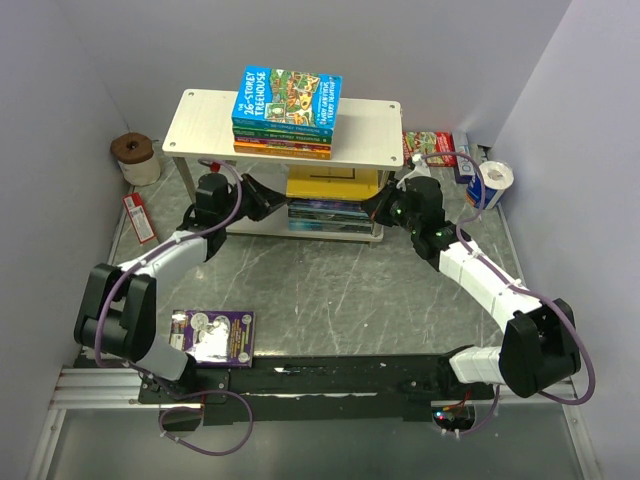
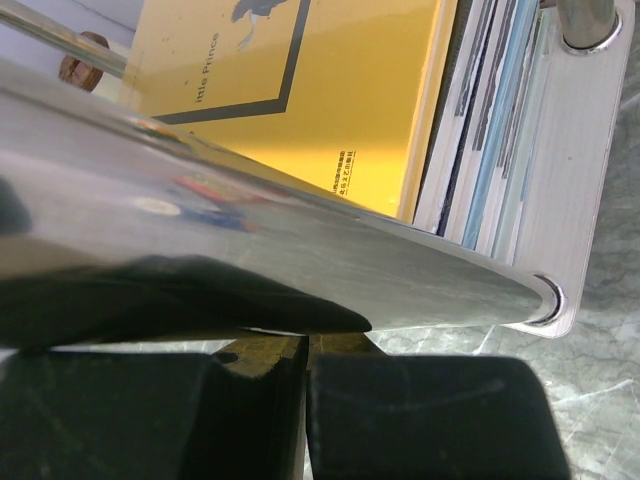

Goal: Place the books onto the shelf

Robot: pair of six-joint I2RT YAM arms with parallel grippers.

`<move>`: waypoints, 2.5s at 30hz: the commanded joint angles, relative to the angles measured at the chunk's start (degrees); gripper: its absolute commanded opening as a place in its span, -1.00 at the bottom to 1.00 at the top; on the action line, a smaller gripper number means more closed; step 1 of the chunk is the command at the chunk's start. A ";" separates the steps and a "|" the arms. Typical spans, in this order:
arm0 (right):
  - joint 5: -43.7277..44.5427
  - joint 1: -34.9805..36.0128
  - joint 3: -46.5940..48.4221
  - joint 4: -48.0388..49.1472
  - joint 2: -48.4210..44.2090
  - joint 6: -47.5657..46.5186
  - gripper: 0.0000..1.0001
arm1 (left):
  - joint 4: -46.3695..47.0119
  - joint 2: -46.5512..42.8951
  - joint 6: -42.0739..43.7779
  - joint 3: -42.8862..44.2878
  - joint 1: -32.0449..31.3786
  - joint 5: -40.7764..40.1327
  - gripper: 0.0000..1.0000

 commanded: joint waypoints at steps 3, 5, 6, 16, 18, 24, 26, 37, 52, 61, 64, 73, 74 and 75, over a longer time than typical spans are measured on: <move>0.61 0.41 3.10 1.93 -0.49 -1.20 -1.00 | -3.32 -5.37 3.22 0.81 0.95 1.22 -0.77; 0.52 0.32 3.28 1.85 -0.32 -1.20 -1.00 | -4.98 -6.60 3.93 0.81 1.57 1.31 -0.77; 0.52 0.32 3.45 1.76 -0.15 -1.29 -1.00 | -5.17 -6.95 4.10 0.64 1.74 1.66 -0.77; 0.43 0.41 3.98 1.41 0.12 -1.12 -1.00 | -0.25 -6.70 1.74 0.46 2.10 5.27 -0.79; 0.43 0.41 4.07 1.32 0.03 -1.03 -1.00 | 0.02 -6.34 1.64 0.46 2.01 5.35 -0.79; 0.26 0.41 4.42 1.32 0.38 -1.20 -1.00 | 2.91 -4.85 0.06 -0.07 1.92 6.32 -0.80; 0.26 0.41 4.51 1.32 0.56 -1.20 -1.00 | 3.70 -3.97 -0.46 0.28 1.74 6.85 -0.80; 0.17 0.41 4.95 1.23 0.56 -1.20 -1.00 | 4.85 -2.13 -0.73 1.08 0.69 6.93 -0.81; 0.08 0.50 5.04 1.49 1.26 -1.20 -1.00 | 6.34 0.16 -1.08 1.16 0.16 7.11 -0.83; 0.08 0.50 5.12 1.41 1.35 -1.55 -1.00 | 6.52 -0.62 -1.70 2.22 0.34 6.76 -0.82; 0.08 0.50 5.21 0.97 1.00 -1.91 -1.00 | 5.12 -3.61 -0.12 2.22 0.34 6.58 -0.81; -1.86 1.20 1.80 -3.93 -7.07 -5.24 -0.43 | -5.67 -17.05 6.64 -2.61 0.43 1.08 -0.68; -1.16 1.46 0.91 -5.26 -10.05 -5.68 -0.22 | -9.70 -18.80 8.22 -3.92 0.43 -0.69 -0.59; 1.20 2.33 -0.05 -7.62 -11.55 -5.95 -0.07 | -11.74 -21.95 9.11 -4.72 0.43 -2.10 -0.33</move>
